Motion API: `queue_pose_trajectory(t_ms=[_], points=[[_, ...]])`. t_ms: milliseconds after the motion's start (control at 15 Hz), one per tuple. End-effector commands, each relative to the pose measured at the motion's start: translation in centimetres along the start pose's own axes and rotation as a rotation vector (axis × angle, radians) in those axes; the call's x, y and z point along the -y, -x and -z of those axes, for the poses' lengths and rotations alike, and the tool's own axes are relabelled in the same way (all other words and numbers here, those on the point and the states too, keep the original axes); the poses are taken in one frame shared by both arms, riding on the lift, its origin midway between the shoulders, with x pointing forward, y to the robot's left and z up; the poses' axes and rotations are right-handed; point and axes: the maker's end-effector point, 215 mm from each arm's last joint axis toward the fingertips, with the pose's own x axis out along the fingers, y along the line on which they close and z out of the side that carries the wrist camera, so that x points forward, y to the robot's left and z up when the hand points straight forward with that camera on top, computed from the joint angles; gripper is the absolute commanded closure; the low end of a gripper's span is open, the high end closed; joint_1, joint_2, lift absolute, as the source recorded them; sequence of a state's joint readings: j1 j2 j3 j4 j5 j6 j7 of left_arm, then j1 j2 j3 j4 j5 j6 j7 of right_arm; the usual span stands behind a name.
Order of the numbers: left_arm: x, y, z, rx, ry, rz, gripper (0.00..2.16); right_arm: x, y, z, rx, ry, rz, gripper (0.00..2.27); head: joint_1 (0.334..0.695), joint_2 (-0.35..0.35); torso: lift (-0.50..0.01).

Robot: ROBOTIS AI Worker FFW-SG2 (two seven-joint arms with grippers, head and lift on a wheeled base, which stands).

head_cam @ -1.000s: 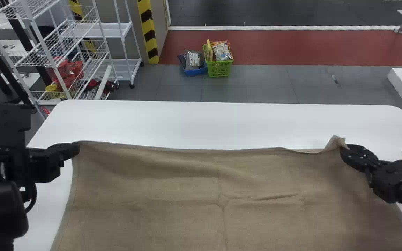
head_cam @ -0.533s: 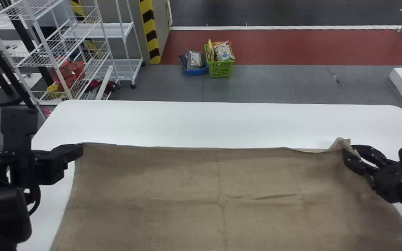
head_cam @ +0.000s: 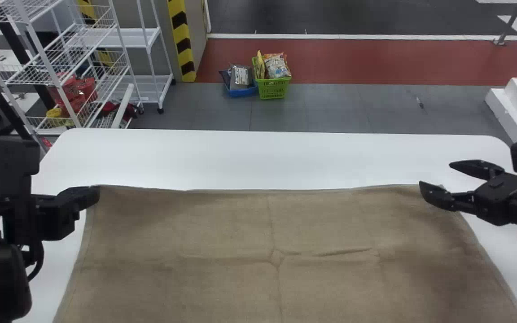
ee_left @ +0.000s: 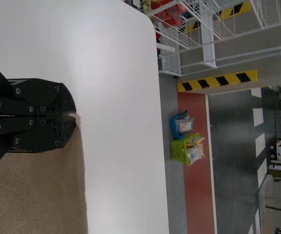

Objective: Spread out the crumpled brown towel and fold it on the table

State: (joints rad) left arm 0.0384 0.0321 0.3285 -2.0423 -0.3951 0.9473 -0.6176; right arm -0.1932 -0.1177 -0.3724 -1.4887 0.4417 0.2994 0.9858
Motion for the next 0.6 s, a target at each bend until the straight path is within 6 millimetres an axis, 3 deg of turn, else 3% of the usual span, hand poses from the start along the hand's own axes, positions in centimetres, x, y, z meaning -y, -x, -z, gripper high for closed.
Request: queue_pose_trajectory(t_ms=[0, 267, 400, 533], points=[[0.1, 0.1, 0.2, -0.002, -0.001, 0.001, 1.56, 0.8, -0.4, -0.6, -0.089, -0.051, -0.027, 0.22, 0.695, 0.046, -0.127], [-0.1, 0.5, -0.2, 0.003, -0.012, -0.006, 1.56, 0.8, 1.9, 1.4, -0.192, -0.249, -0.097, 0.22, 0.695, 0.048, -0.127], [-0.1, 0.5, -0.3, 0.005, -0.013, -0.005, 1.56, 2.0, 2.7, 0.7, -0.190, -0.259, -0.103, 0.22, 0.695, 0.040, -0.127], [0.5, 0.3, -1.6, 0.023, -0.025, 0.004, 1.56, 3.8, 3.9, 0.6, -0.195, -0.311, -0.103, 0.24, 0.695, 0.023, -0.127]])
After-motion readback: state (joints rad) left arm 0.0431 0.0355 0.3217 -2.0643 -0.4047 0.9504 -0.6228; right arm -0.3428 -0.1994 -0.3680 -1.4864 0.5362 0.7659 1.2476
